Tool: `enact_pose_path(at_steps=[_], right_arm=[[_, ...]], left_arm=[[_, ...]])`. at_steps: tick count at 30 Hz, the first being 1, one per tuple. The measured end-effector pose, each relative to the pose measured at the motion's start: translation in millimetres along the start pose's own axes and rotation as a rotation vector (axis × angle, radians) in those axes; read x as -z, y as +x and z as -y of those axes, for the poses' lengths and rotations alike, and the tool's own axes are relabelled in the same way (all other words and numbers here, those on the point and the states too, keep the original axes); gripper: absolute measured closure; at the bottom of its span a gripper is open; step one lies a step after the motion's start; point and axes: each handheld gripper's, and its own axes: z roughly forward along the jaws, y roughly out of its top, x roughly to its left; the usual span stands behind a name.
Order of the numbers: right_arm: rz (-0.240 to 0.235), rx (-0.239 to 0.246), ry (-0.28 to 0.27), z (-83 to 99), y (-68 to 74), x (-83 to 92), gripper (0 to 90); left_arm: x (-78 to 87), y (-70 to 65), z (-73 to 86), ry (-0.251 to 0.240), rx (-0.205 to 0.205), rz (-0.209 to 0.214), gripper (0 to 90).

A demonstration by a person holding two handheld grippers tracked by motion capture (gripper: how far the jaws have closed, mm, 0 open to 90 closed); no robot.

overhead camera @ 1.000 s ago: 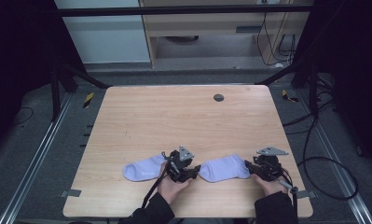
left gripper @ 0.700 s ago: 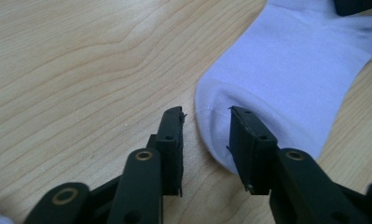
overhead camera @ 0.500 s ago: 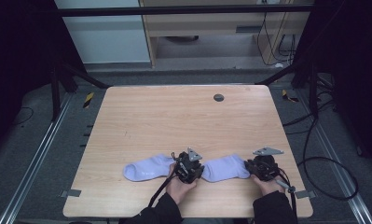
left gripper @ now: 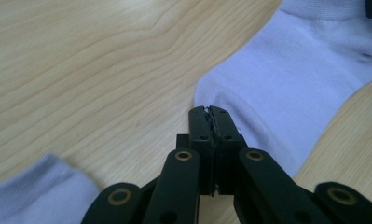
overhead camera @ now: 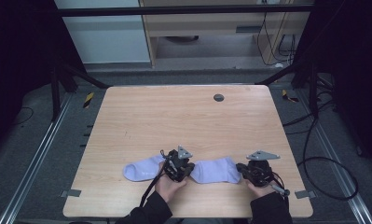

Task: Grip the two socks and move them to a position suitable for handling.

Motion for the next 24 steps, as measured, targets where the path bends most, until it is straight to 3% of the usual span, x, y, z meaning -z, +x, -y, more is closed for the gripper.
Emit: enact_pose_path(at_steps=[5, 9, 18, 24], right_arm=[[-0.004, -0.004, 0.032, 3.0, 5.0, -3.1, 86.3], [-0.001, -0.001, 0.032, 4.9, 3.4, -3.2, 80.0], [0.023, -0.021, -0.067, -2.7, 1.7, 8.0, 63.9], [0.027, -0.031, -0.117, -12.6, 5.8, 11.6, 56.4]], left_arm=[[-2.1, 3.9, 9.5, 0.018, -0.002, 0.007, 86.7], [3.4, 5.4, 8.1, -0.01, -0.02, -0.012, 75.3], [38.1, 20.6, 2.8, -0.092, -0.009, -0.053, 59.2], [63.8, 38.9, 6.9, -0.133, 0.002, -0.073, 52.3]])
